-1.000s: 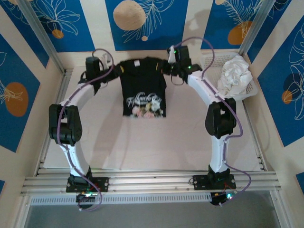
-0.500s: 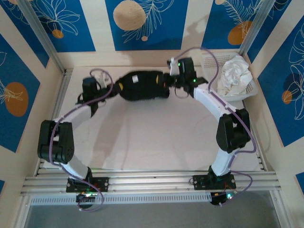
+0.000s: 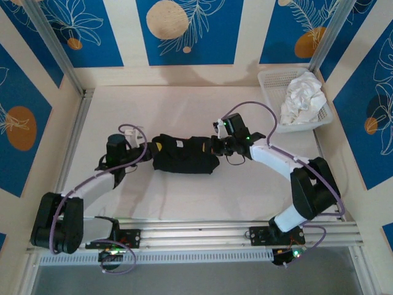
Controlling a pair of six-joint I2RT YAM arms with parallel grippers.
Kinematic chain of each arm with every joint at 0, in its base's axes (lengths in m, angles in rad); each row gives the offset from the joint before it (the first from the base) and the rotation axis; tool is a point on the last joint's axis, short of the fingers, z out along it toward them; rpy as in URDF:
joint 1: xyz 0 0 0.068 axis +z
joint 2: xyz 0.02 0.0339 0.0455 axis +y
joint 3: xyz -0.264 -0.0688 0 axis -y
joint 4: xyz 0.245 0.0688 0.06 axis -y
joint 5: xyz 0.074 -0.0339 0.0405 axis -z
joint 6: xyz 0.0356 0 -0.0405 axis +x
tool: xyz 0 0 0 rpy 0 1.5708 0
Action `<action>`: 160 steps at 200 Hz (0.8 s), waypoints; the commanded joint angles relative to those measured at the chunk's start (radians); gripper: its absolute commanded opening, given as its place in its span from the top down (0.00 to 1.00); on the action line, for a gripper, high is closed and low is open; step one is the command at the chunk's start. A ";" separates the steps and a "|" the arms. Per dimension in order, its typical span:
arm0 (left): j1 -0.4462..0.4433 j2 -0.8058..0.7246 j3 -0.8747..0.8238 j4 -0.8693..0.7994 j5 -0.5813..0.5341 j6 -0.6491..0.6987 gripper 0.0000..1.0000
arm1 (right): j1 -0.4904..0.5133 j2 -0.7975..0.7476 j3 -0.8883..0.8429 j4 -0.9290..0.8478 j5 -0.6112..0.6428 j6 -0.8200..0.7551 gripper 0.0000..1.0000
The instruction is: Fold the inside-out t-shirt
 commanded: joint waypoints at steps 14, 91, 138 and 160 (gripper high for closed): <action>-0.003 0.122 0.140 -0.056 -0.088 0.110 1.00 | -0.046 0.134 0.148 -0.074 0.015 -0.004 0.95; 0.001 0.554 0.442 -0.173 -0.209 0.189 0.87 | -0.077 0.539 0.556 -0.344 0.105 -0.074 0.75; 0.002 0.537 0.496 -0.255 -0.271 0.198 0.53 | -0.088 0.478 0.571 -0.404 0.206 -0.124 0.58; 0.002 0.445 0.443 -0.312 -0.284 0.210 0.41 | -0.082 0.363 0.451 -0.366 0.220 -0.132 0.52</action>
